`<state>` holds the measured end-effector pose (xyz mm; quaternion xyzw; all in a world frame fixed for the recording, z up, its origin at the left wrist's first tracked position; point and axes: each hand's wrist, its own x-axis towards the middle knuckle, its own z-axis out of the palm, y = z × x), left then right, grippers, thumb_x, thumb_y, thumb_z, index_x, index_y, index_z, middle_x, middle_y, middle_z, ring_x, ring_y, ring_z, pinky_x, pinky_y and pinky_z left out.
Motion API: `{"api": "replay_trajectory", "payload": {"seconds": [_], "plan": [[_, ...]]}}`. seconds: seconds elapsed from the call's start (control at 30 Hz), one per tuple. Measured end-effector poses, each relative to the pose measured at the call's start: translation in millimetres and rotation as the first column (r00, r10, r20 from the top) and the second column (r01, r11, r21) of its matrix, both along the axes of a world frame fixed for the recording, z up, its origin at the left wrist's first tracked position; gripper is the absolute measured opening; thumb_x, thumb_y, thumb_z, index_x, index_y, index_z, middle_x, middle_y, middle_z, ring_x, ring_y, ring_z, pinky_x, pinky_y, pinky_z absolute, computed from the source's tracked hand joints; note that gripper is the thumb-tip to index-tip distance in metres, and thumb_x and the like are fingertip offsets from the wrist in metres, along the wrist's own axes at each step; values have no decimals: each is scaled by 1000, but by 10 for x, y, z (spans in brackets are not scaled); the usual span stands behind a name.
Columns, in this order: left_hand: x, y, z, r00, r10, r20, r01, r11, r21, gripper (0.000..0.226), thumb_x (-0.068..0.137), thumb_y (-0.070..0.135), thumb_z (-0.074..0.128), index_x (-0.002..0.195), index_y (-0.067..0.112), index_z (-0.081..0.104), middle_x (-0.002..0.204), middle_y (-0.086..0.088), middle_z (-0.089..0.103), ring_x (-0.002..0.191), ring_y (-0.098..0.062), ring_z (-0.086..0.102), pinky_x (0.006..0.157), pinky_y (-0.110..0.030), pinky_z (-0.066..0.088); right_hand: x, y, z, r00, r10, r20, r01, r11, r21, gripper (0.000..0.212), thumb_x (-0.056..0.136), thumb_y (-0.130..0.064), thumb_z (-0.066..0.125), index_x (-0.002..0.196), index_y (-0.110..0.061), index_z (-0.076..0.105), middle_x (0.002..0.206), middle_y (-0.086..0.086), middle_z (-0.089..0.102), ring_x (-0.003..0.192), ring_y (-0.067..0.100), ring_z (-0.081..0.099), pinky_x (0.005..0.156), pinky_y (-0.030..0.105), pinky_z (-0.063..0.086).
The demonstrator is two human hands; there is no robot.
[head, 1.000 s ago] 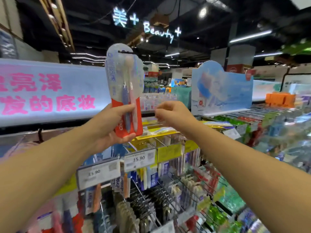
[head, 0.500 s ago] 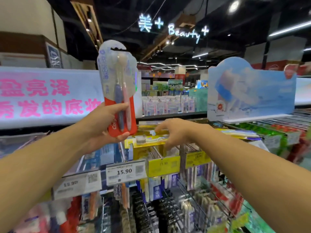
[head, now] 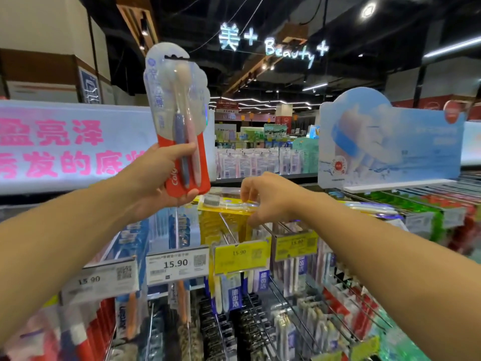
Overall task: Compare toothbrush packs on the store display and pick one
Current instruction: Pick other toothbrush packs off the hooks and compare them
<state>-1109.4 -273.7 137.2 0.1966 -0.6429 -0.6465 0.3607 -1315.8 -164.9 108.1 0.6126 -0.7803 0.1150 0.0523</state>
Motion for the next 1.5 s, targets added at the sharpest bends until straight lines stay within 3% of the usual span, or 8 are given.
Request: {"api": "replay_trajectory", "payload": {"seconds": [0.2, 0.37, 0.5, 0.67, 0.87, 1.17, 1.33, 1.5], "plan": [[-137, 60, 57, 1000, 13, -27, -13, 1000, -4, 10, 101, 34, 61, 109, 28, 65, 80, -3, 78, 66, -18, 73, 59, -31, 57, -145, 307, 123, 998, -23, 60, 27, 996, -82, 48, 78, -31, 84, 117, -22, 58, 119, 3, 61, 105, 25, 61, 87, 45, 57], [-282, 119, 39, 1000, -1, -17, 1, 1000, 19, 10, 101, 36, 62, 104, 28, 67, 80, -2, 79, 62, -15, 74, 66, -32, 56, -420, 610, 206, 992, -92, 83, 104, 981, -162, 45, 75, -26, 86, 111, -20, 59, 103, 0, 58, 93, 22, 57, 70, 33, 49], [-416, 211, -6, 999, -47, 11, 47, 998, 30, 11, 100, 37, 62, 105, 27, 67, 94, -6, 78, 81, -22, 73, 64, -32, 56, -708, 868, 230, 977, -180, 116, 203, 948, -244, 47, 74, -26, 88, 113, -21, 63, 103, 2, 61, 96, 24, 59, 75, 36, 52], [-548, 306, -42, 993, -97, 61, 101, 992, -69, 21, 97, 33, 65, 106, 15, 69, 107, -14, 70, 94, -32, 66, 70, -39, 56, -1105, 1173, 134, 934, -330, 138, 351, 920, -173, 52, 73, -30, 89, 119, -23, 66, 110, 1, 63, 104, 22, 62, 80, 32, 48], [-679, 422, -41, 990, -110, 90, 116, 991, -64, 11, 100, 31, 61, 96, 21, 65, 113, -18, 67, 98, -34, 63, 69, -40, 54, -1419, 1323, -23, 895, -439, 77, 443, 896, -36, 60, 68, -43, 91, 121, -30, 65, 113, -2, 66, 101, 20, 63, 79, 32, 48], [-829, 456, -113, 992, -84, 96, 77, 995, 70, 29, 97, 37, 66, 125, 28, 65, 107, -8, 79, 88, -25, 75, 55, -32, 58, -1562, 1218, -66, 889, -457, 38, 451, 886, 109, 92, 74, -40, 89, 152, -31, 42, 148, 5, 53, 125, 29, 53, 93, 36, 44], [-848, 491, -79, 992, -74, 98, 69, 996, 59, 27, 98, 37, 66, 124, 29, 64, 109, -8, 78, 95, -27, 75, 54, -32, 59, -1577, 1175, -104, 887, -454, 83, 445, 889, 105, 85, 75, -35, 86, 150, -29, 45, 144, 6, 53, 107, 22, 50, 86, 34, 43], [-864, 524, -67, 991, -79, 104, 73, 995, 63, 22, 99, 36, 65, 121, 31, 63, 112, -10, 77, 99, -30, 74, 52, -32, 59, -1527, 1182, -15, 882, -447, 153, 456, 889, -30, 80, 77, -31, 85, 148, -25, 49, 144, 6, 54, 108, 20, 51, 86, 33, 45]]}}
